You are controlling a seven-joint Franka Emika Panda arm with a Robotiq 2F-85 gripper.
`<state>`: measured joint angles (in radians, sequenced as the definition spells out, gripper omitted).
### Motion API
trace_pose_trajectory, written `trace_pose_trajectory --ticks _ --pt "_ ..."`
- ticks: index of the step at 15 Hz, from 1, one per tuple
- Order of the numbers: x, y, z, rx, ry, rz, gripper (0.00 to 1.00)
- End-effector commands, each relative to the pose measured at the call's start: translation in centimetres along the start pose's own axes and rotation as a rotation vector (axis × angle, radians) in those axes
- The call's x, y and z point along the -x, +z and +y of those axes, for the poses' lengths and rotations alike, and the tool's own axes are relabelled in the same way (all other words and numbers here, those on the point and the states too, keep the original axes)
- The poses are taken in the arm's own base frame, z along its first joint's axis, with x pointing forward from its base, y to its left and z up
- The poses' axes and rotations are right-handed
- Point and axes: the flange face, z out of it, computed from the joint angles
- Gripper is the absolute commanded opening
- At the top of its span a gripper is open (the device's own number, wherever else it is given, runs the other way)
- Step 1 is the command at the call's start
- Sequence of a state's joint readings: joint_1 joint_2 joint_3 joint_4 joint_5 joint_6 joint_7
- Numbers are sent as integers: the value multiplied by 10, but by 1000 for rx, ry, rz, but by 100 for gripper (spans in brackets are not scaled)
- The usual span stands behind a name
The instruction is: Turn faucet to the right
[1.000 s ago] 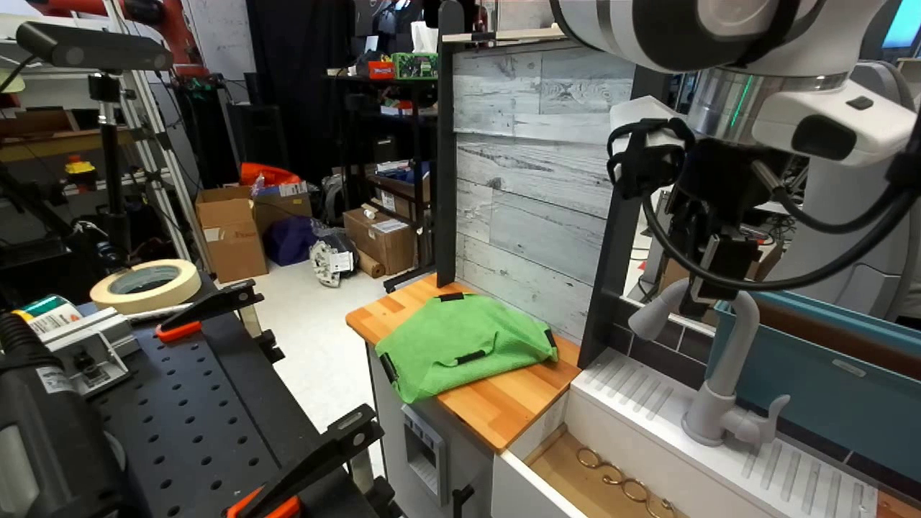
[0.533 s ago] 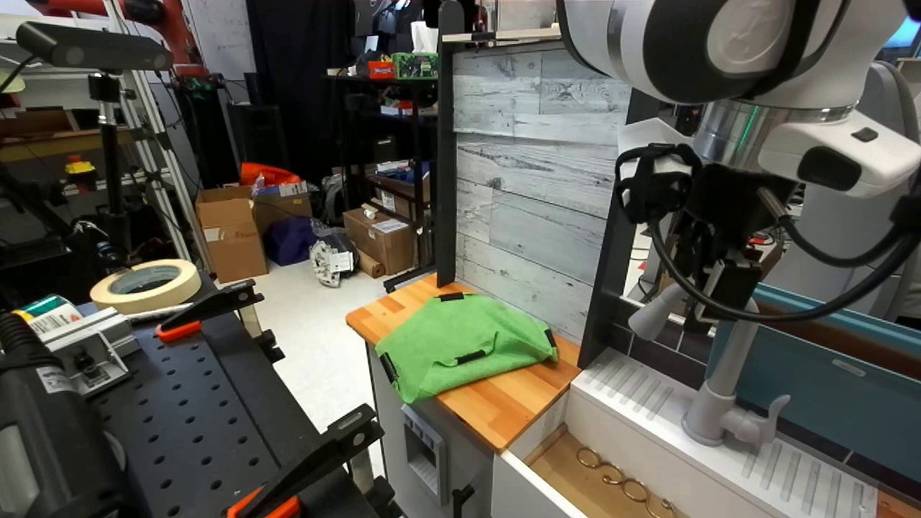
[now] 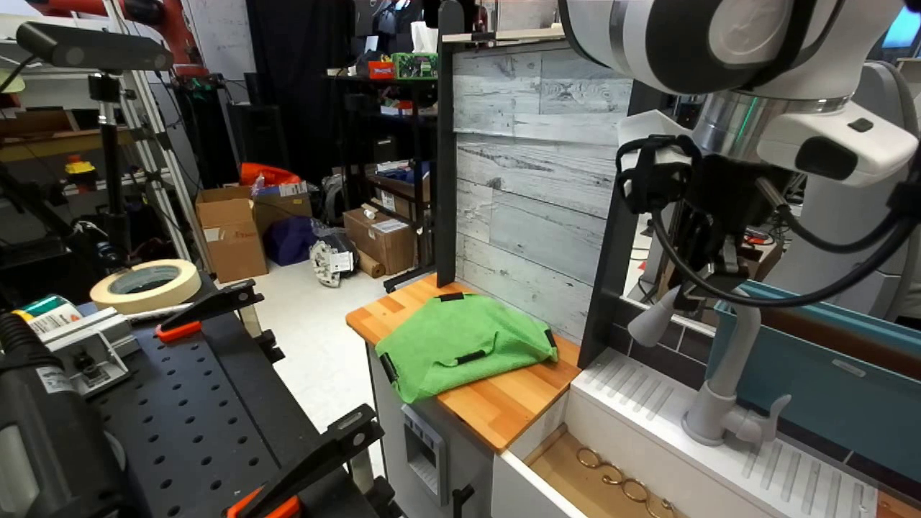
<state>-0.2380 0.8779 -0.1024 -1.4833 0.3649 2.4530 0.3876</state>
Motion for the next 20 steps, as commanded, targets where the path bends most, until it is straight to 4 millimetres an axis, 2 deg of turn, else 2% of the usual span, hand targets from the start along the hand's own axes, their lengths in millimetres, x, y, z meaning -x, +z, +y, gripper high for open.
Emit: trace_pose_trajectory --ticks 1,3,5,9,20 --pt "-9 -3 7 -3 -18 -35 1" --pt "-5 -1 12 23 -68 -104 6" --pt "-3 3 20 51 -132 -169 6" --pt "-10 5 35 125 -212 -208 6" --pt "-37 -11 59 298 -235 -94 6"
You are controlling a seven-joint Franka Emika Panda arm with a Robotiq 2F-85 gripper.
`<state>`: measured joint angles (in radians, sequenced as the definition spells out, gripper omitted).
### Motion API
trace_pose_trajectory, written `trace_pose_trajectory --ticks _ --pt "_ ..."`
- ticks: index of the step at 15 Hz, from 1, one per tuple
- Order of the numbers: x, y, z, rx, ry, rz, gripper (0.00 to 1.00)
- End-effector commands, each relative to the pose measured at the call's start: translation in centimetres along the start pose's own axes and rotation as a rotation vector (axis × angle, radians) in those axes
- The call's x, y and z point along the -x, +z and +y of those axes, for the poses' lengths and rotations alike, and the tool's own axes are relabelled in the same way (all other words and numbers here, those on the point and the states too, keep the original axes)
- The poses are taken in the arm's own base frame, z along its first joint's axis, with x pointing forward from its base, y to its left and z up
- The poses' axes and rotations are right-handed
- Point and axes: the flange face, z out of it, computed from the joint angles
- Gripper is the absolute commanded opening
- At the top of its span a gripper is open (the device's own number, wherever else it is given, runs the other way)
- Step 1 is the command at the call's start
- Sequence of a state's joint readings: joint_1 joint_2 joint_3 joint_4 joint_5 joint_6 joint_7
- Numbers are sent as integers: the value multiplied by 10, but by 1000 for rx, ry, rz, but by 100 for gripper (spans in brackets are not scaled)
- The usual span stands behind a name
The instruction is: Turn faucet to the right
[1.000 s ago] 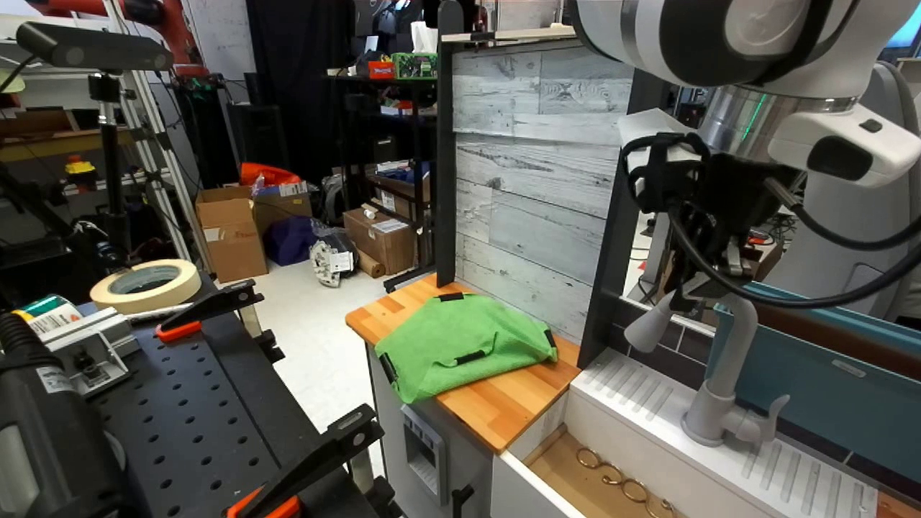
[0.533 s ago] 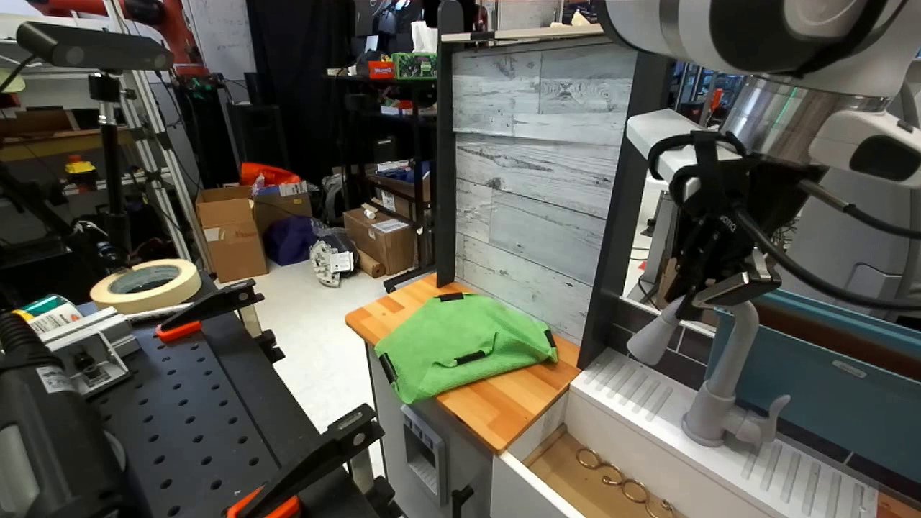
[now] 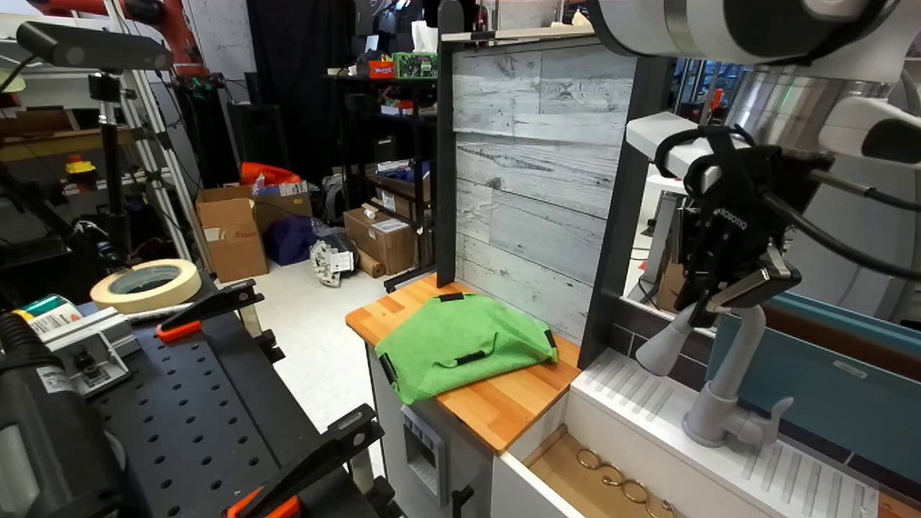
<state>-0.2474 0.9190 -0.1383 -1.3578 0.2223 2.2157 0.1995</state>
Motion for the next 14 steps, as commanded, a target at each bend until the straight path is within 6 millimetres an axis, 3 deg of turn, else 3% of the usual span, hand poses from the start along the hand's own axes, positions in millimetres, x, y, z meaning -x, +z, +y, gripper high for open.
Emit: trace_pose_trajectory --ticks 1,8,9,11,14 --pt "-7 1 56 144 56 -6 6" --pt "-13 -2 67 143 77 30 6" --pt "-11 -2 66 143 79 24 47" --pt "-9 0 65 151 98 11 55" --pt "-3 2 64 174 114 -22 77"
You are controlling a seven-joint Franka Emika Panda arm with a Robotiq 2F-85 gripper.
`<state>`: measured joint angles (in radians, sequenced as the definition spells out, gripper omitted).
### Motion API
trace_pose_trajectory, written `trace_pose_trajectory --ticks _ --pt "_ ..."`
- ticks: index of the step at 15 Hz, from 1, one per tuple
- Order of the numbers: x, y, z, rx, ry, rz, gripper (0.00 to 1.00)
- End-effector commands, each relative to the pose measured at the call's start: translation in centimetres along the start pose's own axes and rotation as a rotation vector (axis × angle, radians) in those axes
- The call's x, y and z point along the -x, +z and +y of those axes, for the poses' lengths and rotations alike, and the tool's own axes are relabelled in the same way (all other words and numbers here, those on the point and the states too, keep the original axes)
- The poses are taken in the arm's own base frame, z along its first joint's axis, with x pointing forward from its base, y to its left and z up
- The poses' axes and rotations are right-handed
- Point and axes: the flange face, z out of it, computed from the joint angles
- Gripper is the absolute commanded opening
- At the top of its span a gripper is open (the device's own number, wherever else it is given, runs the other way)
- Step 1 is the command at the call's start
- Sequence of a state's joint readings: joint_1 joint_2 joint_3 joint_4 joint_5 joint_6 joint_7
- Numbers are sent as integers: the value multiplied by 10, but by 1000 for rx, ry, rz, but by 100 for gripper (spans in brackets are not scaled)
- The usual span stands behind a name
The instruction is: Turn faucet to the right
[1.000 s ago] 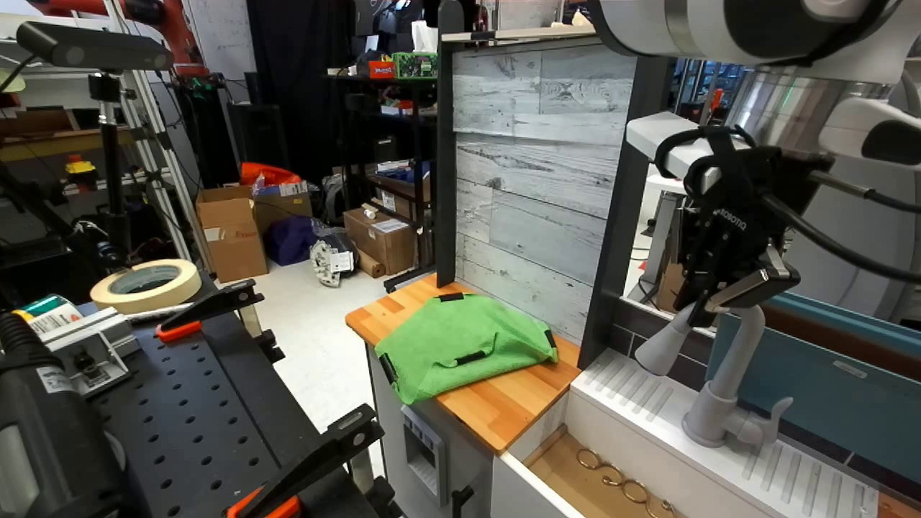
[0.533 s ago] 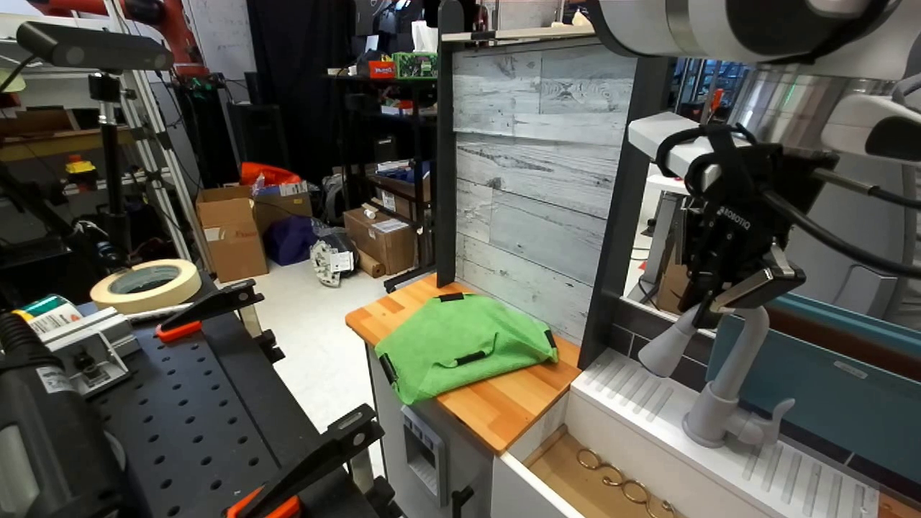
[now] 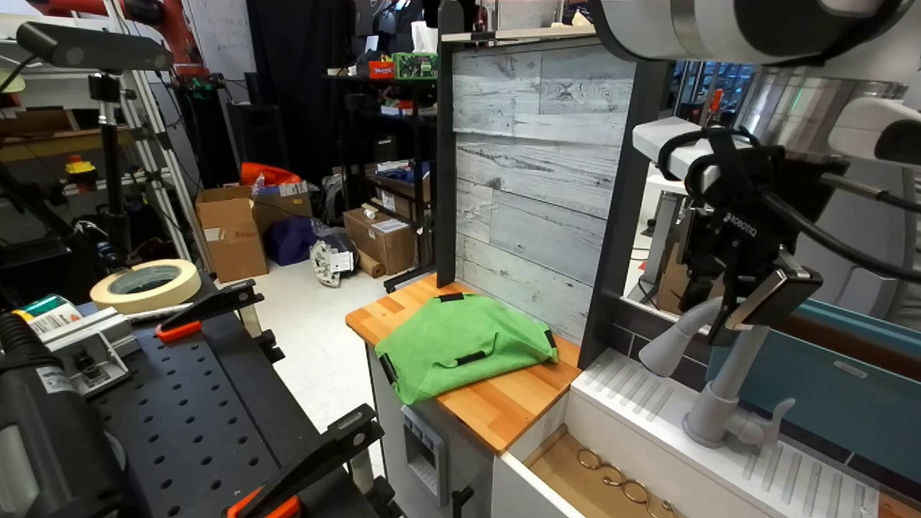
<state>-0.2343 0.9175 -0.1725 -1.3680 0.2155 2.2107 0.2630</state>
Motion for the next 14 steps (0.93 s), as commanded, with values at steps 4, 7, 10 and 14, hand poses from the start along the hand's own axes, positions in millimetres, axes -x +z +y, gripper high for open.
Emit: trace_pose_trajectory --ticks 4,7,10,14 --pt "2 7 46 196 26 -43 100" --pt "8 7 38 177 -22 -52 100" --pt "14 -1 28 125 -61 -49 100" --pt "25 -16 22 75 -125 -25 100"
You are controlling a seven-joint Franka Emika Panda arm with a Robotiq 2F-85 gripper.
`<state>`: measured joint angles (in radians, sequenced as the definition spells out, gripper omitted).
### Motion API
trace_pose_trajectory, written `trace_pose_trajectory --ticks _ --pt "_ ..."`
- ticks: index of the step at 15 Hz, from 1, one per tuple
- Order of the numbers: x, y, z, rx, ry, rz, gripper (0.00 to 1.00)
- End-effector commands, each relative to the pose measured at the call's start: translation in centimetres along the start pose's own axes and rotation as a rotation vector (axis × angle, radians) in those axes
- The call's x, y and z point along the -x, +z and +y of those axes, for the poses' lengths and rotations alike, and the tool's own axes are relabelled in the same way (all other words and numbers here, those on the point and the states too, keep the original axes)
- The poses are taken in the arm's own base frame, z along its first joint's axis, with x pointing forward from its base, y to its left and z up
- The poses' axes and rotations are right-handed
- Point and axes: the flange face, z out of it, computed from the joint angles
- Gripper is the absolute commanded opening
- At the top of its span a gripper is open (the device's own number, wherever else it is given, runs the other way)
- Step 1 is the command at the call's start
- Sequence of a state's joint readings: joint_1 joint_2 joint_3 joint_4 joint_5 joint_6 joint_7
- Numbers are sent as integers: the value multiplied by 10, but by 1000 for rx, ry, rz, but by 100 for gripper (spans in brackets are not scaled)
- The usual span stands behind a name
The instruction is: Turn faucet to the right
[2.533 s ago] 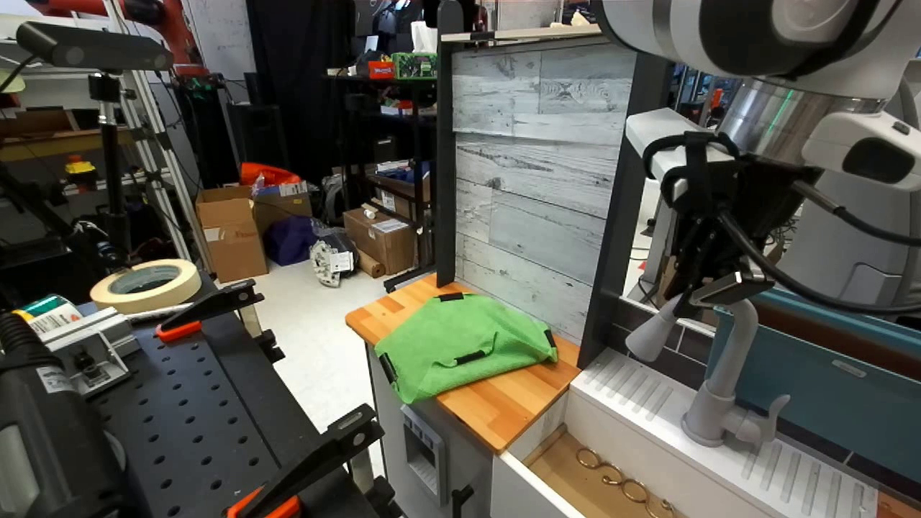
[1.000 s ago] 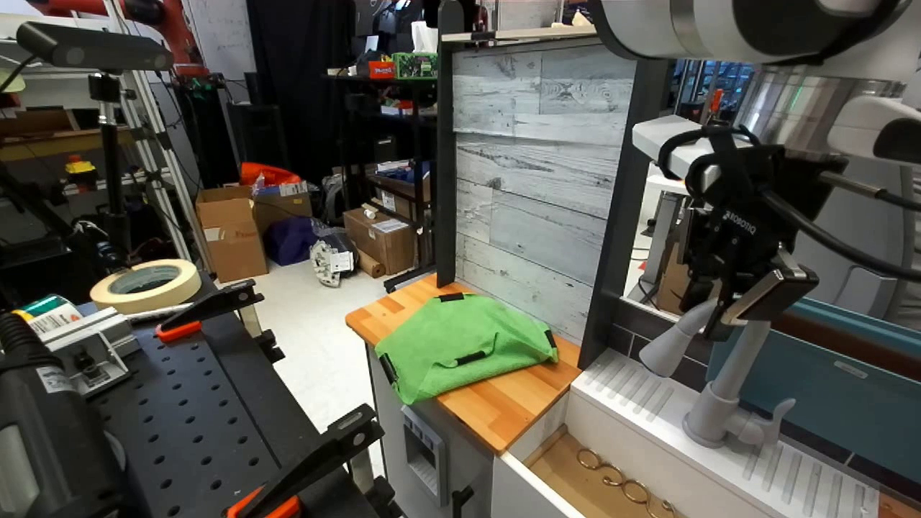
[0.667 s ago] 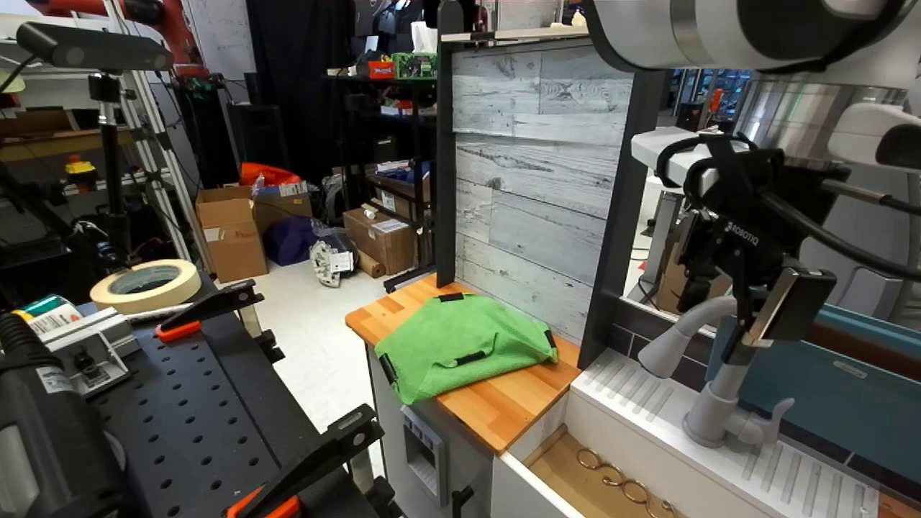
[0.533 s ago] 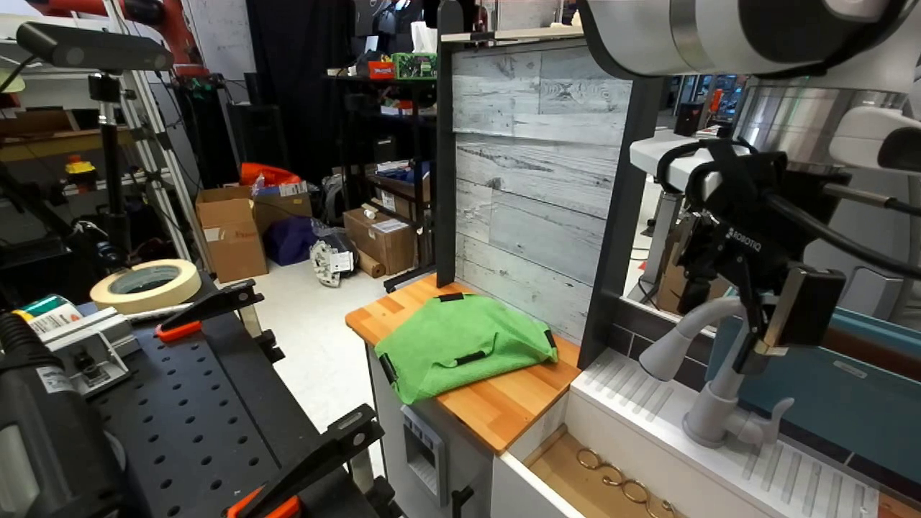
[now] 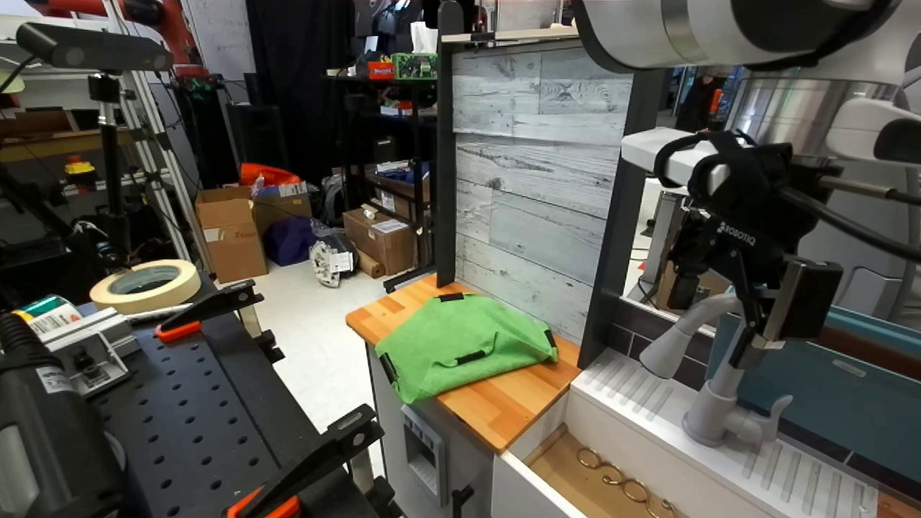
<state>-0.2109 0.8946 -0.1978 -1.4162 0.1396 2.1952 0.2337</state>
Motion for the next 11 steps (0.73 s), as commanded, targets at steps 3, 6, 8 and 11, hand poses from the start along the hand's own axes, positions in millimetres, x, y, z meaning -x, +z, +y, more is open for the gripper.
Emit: trace_pose_trajectory --ticks 3,6,8,11 --pt "32 -33 21 -41 -91 -4 100" --pt "60 -50 27 -42 -138 -40 100" --pt "40 -40 24 -32 -107 -34 100" --pt "52 -47 26 -39 -118 -44 100"
